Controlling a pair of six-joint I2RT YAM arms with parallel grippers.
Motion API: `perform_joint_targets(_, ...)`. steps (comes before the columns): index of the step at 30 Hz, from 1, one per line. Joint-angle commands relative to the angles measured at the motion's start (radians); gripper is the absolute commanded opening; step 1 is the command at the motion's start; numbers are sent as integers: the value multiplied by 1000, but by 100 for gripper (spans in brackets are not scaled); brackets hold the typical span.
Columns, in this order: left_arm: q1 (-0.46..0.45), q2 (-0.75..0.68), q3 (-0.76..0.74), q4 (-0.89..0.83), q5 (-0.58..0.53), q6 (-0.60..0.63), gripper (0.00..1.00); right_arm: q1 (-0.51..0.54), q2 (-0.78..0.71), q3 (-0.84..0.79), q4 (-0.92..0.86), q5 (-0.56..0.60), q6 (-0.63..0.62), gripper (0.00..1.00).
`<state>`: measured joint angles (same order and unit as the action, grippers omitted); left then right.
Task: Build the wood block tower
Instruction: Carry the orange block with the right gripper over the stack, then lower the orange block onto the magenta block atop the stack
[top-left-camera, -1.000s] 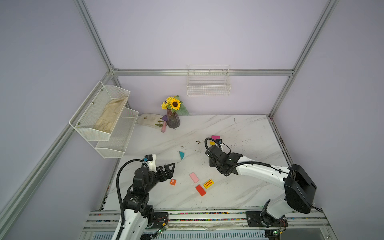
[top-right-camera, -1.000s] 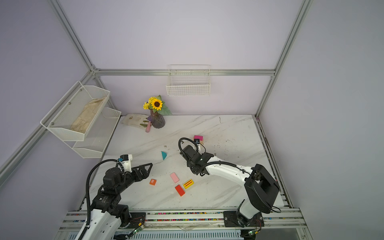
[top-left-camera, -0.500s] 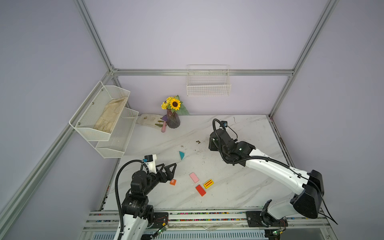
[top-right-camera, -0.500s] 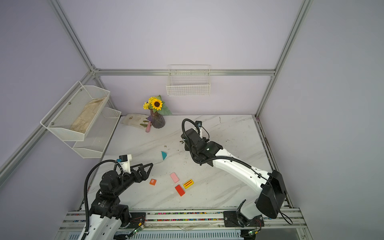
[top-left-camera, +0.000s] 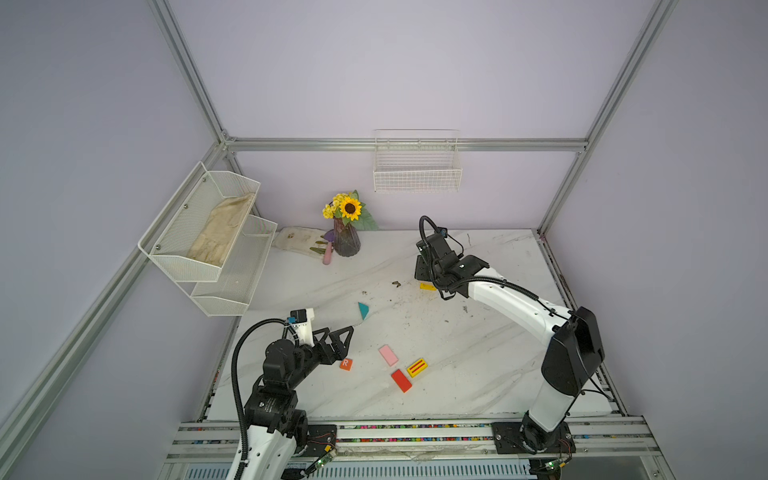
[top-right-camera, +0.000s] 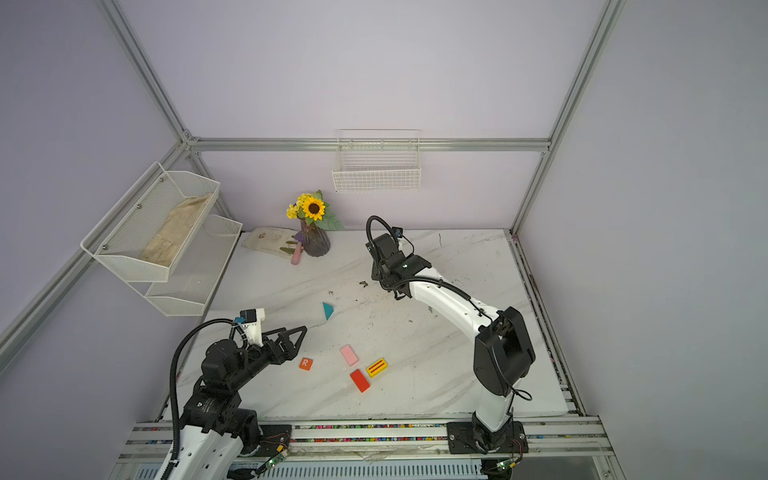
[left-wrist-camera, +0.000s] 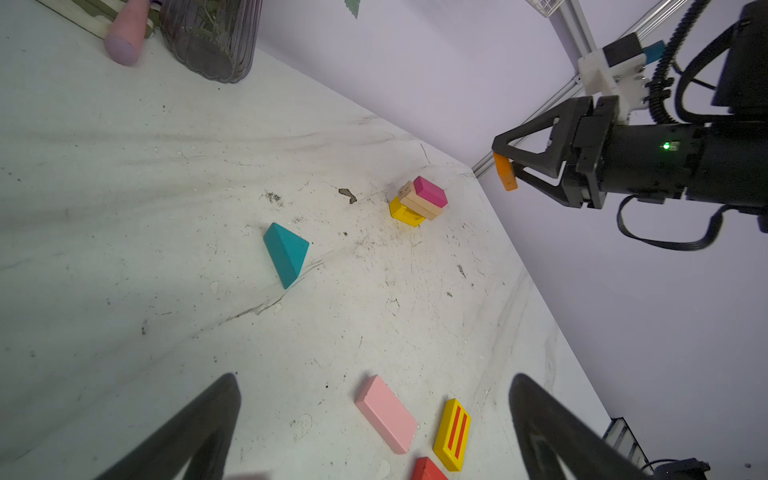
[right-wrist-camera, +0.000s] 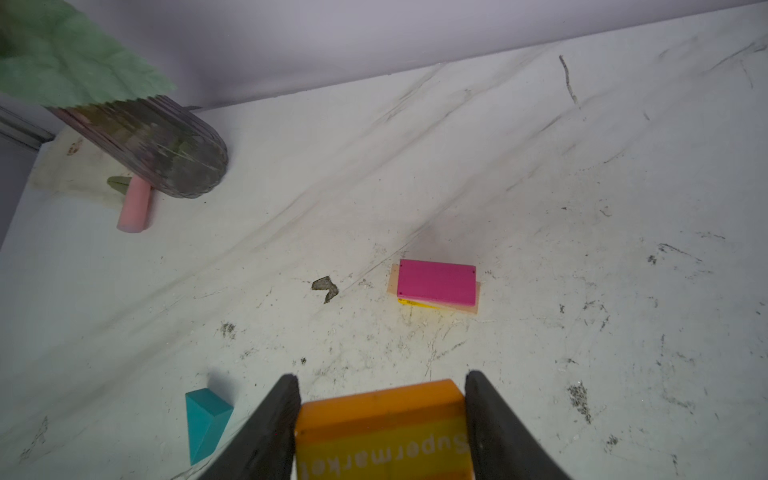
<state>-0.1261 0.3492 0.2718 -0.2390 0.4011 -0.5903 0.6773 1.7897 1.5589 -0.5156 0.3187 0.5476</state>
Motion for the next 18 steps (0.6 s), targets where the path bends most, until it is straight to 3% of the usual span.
perform_joint_targets(1,-7,5,-31,55,14,11,100,-32,49,48,-38,-55,19,37)
perform_joint_targets(18,-9,63,-23,64,-12,9,100,-68,284,285,-184,55,18,35)
